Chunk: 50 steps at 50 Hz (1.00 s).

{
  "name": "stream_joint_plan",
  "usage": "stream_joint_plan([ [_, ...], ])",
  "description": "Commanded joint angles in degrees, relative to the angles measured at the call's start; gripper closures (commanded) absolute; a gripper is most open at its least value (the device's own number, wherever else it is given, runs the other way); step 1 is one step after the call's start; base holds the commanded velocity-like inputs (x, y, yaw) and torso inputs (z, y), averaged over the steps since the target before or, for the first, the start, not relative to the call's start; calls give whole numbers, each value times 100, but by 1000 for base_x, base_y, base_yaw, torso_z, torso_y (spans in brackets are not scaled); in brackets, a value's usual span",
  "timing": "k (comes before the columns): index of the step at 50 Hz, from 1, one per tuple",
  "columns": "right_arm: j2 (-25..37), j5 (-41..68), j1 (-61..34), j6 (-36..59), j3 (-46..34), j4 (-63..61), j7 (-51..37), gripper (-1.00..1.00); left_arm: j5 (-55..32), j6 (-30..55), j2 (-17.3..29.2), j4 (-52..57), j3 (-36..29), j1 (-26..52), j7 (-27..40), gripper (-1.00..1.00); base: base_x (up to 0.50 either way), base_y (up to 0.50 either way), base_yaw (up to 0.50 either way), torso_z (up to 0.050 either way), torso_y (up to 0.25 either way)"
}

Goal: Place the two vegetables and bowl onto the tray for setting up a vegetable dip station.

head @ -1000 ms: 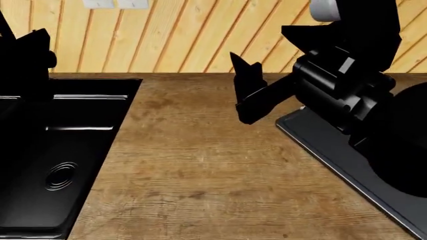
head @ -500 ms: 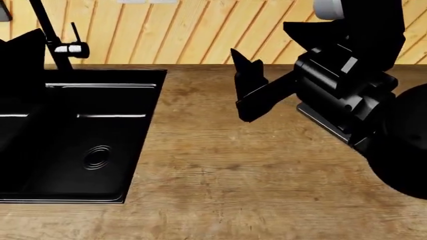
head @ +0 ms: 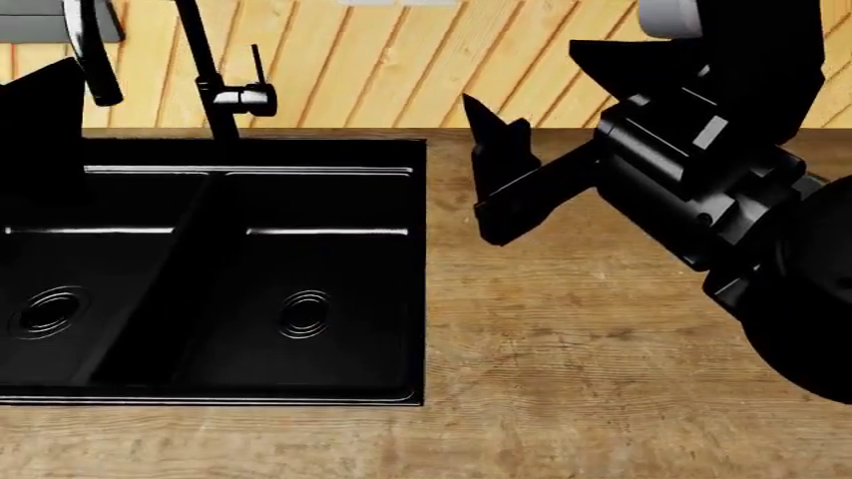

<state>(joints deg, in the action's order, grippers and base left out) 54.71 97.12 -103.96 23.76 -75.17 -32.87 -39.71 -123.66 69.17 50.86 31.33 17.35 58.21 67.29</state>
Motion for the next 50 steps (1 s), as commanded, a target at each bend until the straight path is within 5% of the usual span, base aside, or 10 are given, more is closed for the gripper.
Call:
stream_joint_plan([
  [1,56,56,-22,7,52,-57,-23,-100,-22,-64,47,26,7,-28,-19,-100,-1,500,0,0,0],
  [50,105,33,84,15,137,-138,-53,-100,5,-226,189,133,20,-134,-164,-100,-1,500,0,0,0],
])
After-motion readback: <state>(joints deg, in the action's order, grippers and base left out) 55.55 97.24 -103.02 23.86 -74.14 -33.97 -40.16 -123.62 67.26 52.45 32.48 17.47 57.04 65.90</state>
